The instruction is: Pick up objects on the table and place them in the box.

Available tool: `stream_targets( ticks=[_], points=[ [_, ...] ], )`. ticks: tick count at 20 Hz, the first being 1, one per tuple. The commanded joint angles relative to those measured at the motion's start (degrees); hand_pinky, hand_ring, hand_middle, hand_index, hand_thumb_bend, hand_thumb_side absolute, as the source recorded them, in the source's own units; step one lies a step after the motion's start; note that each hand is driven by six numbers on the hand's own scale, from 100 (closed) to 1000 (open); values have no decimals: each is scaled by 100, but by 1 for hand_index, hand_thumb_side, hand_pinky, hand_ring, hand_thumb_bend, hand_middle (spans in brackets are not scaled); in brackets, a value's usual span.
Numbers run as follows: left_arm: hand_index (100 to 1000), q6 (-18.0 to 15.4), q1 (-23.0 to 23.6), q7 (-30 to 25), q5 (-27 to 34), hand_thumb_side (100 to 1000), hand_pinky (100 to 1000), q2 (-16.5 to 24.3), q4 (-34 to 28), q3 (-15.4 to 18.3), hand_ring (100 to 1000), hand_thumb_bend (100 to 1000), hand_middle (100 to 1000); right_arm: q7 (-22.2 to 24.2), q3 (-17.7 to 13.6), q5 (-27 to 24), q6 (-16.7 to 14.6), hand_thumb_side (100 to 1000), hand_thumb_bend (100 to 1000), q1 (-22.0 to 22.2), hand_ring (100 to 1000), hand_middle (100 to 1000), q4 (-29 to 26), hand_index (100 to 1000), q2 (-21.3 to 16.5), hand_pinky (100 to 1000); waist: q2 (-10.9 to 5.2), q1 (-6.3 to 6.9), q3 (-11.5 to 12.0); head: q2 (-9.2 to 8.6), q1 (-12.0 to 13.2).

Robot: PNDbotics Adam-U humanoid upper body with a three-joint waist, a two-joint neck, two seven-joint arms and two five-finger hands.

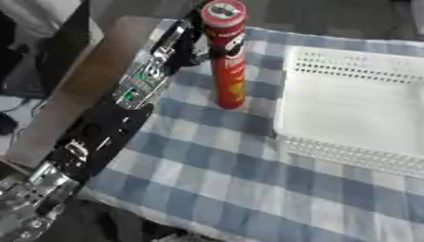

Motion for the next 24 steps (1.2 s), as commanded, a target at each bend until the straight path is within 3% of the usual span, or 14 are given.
stream_targets(
  ticks=[1, 14, 24],
  points=[
    [1000, -12, -20, -50, -2, 526, 985, 69, -41, 18, 946, 1000, 1000, 21, -17, 4, -5, 1000, 100, -72, 858, 894, -62, 1000, -46, 774, -54, 7, -12, 16, -62],
    [1000, -84, 4, -361, -10, 529, 1000, -58, 3, -42, 969, 1000, 1000, 37, -18, 13, 1, 1000, 100, -73, 861, 896, -58, 1000, -56, 777, -42, 57, -81, 25, -115],
    [1000, 114, -82, 219, 0, 517, 937, -309, 4, -97, 909, 1000, 1000, 52, -17, 11, 10, 1000, 100, -63, 864, 898, -50, 1000, -49, 781, -37, 78, -99, 26, -119]
  ],
)
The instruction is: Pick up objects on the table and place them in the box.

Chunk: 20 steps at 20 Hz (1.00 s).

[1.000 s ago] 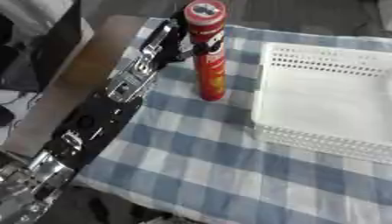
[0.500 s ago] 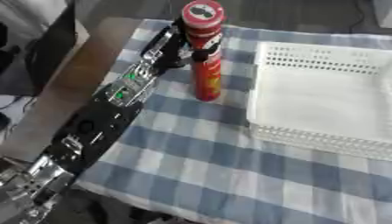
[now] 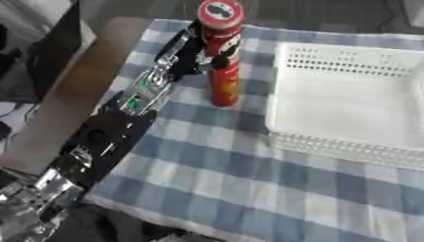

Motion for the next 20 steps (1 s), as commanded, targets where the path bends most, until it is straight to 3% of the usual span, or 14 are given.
stream_targets(
  ticks=[1, 8, 11, 14, 15, 19, 20],
  points=[
    [1000, 16, -108, 210, 2, 518, 936, -26, -72, 8, 909, 1000, 1000, 15, -17, 10, -1, 1000, 100, -60, 864, 898, -50, 1000, -46, 782, -43, -9, 8, -18, -61],
    [1000, 42, -272, 743, 141, 460, 844, -444, -26, 41, 841, 1000, 949, 40, -9, 5, -2, 1000, 100, -50, 865, 899, -44, 1000, -28, 783, -40, -19, 52, -18, -33],
    [1000, 64, -334, 1189, 357, 339, 732, -618, 34, 46, 757, 1000, 865, 51, -9, 4, -3, 1000, 100, -46, 865, 899, -42, 1000, -22, 784, -39, -18, 62, -18, -27],
    [928, 57, -404, 1792, 693, 150, 570, -825, 106, 58, 640, 1000, 773, 55, -12, 3, -5, 1000, 100, -47, 864, 898, -43, 1000, -19, 783, -33, -21, 61, -18, -24],
    [866, 43, -432, 2030, 814, 123, 462, -897, 129, 74, 567, 1000, 712, 54, -14, 3, -5, 1000, 100, -47, 864, 897, -43, 1000, -19, 783, -30, -22, 63, -18, -20],
    [642, -121, -523, 2951, 1147, 120, 117, -1077, 150, 93, 337, 1000, 490, 57, -16, 5, -5, 1000, 100, -45, 864, 897, -41, 1000, -15, 784, -22, -19, 61, -18, -1],
    [627, -172, -535, 3123, 1189, 120, 101, -1094, 145, 80, 327, 1000, 477, 57, -16, 5, -5, 1000, 100, -45, 864, 897, -41, 1000, -14, 784, -22, -17, 58, -18, 4]
  ],
)
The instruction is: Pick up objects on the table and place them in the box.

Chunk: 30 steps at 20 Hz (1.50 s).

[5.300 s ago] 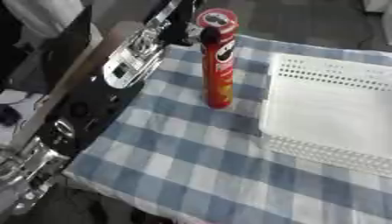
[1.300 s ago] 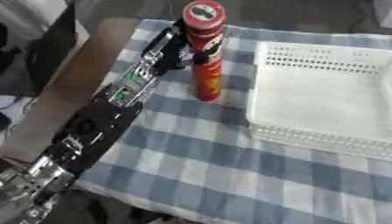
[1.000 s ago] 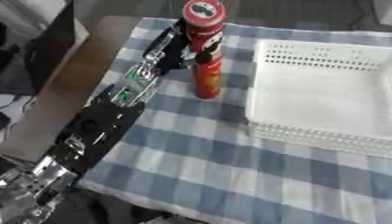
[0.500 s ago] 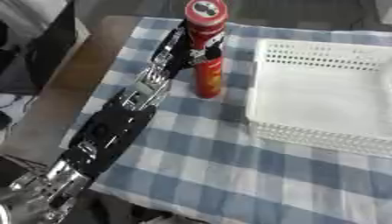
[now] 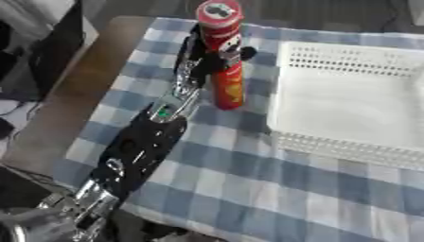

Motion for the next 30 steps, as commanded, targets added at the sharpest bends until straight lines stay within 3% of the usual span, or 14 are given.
stream_targets(
  ticks=[1, 2, 3, 4, 5, 7, 13, 23, 30],
  points=[
    [484, -140, -107, 577, 198, 102, 100, -16, -58, 47, 233, 1000, 341, 11, -20, 6, -6, 1000, 100, -43, 865, 897, -58, 1000, -13, 785, -52, -15, -6, -19, 4],
    [465, -190, -114, 727, 231, 103, 100, -27, -63, 53, 220, 1000, 323, 11, -22, 6, -5, 1000, 100, -40, 865, 897, -57, 1000, -12, 785, -52, -13, -10, -19, 5],
    [390, -232, -117, 846, 253, 108, 100, -31, -70, 52, 173, 1000, 264, 9, -24, 5, -4, 1000, 100, -37, 865, 897, -56, 1000, -11, 785, -53, -10, -14, -19, 6],
    [417, -266, -117, 932, 265, 106, 100, -32, -76, 45, 189, 1000, 284, 8, -26, 5, -3, 1000, 100, -35, 865, 897, -56, 1000, -10, 785, -53, -8, -17, -19, 7],
    [327, -296, -117, 990, 274, 103, 100, -30, -85, 39, 135, 1000, 220, 6, -28, 4, -1, 1000, 100, -31, 865, 897, -54, 1000, -9, 786, -55, -6, -19, -19, 6],
    [287, -345, -119, 1030, 290, 100, 100, -17, -106, 24, 108, 1000, 193, 4, -30, 4, 2, 1000, 100, -26, 865, 897, -52, 1000, -5, 786, -58, -5, -23, -19, 6],
    [290, -260, -305, 677, 312, 100, 100, 370, -384, -166, 102, 1000, 190, 9, -28, -4, 7, 1000, 100, -25, 864, 896, -41, 1000, 8, 786, -81, -8, -39, -19, 19],
    [305, 457, -720, -136, 1213, 155, 100, 1584, -1251, -698, 111, 1000, 201, 61, 7, -14, 15, 1000, 100, 30, 867, 897, 4, 1000, 7, 790, -169, 40, -77, -19, -20],
    [307, 674, -934, -328, 1521, 158, 100, 1762, -1431, -839, 112, 1000, 201, 99, 34, -27, 9, 1000, 100, 38, 867, 897, 21, 1000, 4, 790, -197, 54, -67, -19, -40]
  ],
)
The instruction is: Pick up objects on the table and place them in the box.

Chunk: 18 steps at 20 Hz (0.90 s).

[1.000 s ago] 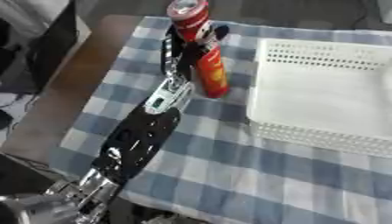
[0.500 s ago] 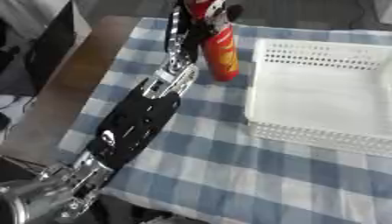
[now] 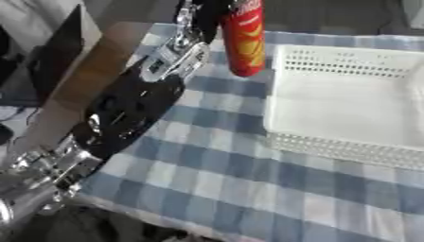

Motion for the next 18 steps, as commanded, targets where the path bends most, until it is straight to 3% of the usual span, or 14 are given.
stream_targets(
  ticks=[1, 5, 8, 18],
  points=[
    [308, 79, -192, -86, 153, 158, 100, 185, -192, -43, 112, 1000, 202, 26, 15, -22, -14, 1000, 100, -50, 867, 897, -37, 1000, -1, 789, -92, -11, -6, -21, -45],
    [310, 152, -454, -178, 206, 136, 100, 80, -234, -132, 113, 1000, 203, 51, 32, -25, -21, 1000, 100, -65, 867, 896, -31, 1000, -6, 790, -92, -2, -59, -21, -42],
    [312, 198, -643, -259, 202, 168, 100, -80, -232, -196, 113, 1000, 203, 72, 44, -25, -23, 1000, 100, -70, 869, 897, -26, 1000, -12, 791, -93, 30, -129, -21, -30],
    [333, 349, -814, -554, 95, 204, 100, -694, -150, -434, 129, 1000, 221, 135, 75, -29, -17, 1000, 100, -111, 874, 900, -33, 1000, -36, 797, -67, 160, -491, -21, -23]
  ],
)
